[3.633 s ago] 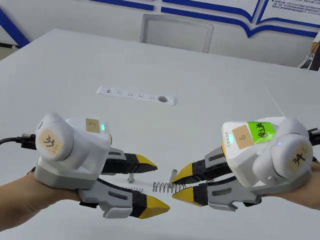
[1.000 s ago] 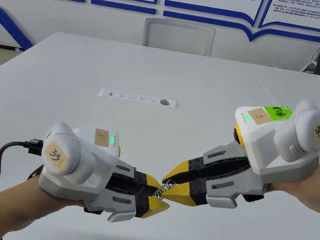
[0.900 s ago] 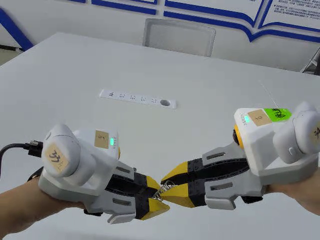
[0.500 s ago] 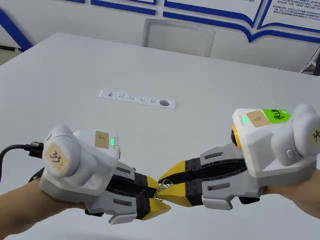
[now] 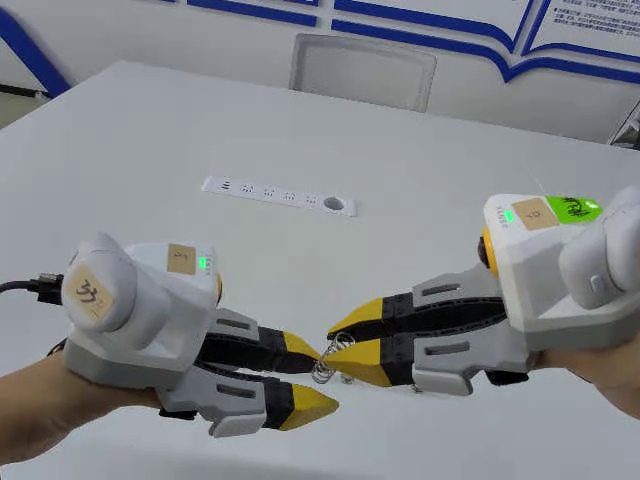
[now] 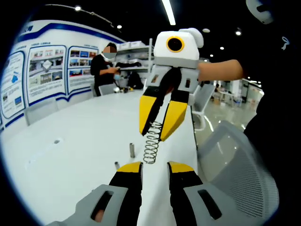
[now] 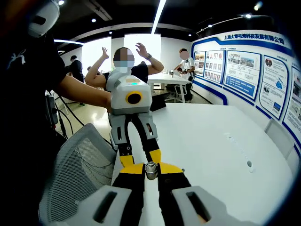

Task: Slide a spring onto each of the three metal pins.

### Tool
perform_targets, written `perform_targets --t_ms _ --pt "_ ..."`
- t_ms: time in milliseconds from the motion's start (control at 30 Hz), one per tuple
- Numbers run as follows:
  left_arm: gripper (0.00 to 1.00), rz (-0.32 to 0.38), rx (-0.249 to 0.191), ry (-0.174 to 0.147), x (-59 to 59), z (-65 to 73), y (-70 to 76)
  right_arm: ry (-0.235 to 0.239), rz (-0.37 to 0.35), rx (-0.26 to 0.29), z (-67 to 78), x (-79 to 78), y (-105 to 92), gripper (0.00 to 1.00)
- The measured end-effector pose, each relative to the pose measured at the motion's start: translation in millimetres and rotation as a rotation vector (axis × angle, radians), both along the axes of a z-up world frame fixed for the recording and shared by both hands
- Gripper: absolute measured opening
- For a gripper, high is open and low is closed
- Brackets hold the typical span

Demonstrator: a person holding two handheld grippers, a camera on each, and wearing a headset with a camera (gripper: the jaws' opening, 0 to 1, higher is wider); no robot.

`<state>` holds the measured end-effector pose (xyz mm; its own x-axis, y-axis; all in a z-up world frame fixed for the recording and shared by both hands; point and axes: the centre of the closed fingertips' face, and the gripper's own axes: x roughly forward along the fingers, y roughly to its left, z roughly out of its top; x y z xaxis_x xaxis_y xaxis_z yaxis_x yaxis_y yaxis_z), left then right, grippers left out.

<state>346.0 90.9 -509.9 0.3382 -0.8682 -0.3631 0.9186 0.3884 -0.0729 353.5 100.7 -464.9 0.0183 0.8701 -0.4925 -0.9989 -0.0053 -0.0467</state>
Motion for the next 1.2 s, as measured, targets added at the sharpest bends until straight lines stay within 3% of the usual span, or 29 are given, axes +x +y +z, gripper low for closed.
perform_targets --t_ms 200,500,733,1200 --pt "0.37 0.067 0.012 0.001 5.9 -2.7 20.3 -0.016 -0.128 -0.017 -4.1 38.8 -16.0 0.11" --pt "0.49 0.165 0.024 0.020 8.9 -10.6 52.0 -0.012 -0.260 -0.073 -31.9 79.9 -31.3 0.11" --pt "0.60 0.207 0.019 0.037 10.2 -13.8 63.5 -0.028 -0.299 -0.129 -58.9 95.7 -32.4 0.11" --pt "0.76 0.283 0.016 0.063 14.8 -22.1 80.8 0.038 -0.326 -0.157 -93.2 106.4 -28.5 0.11"
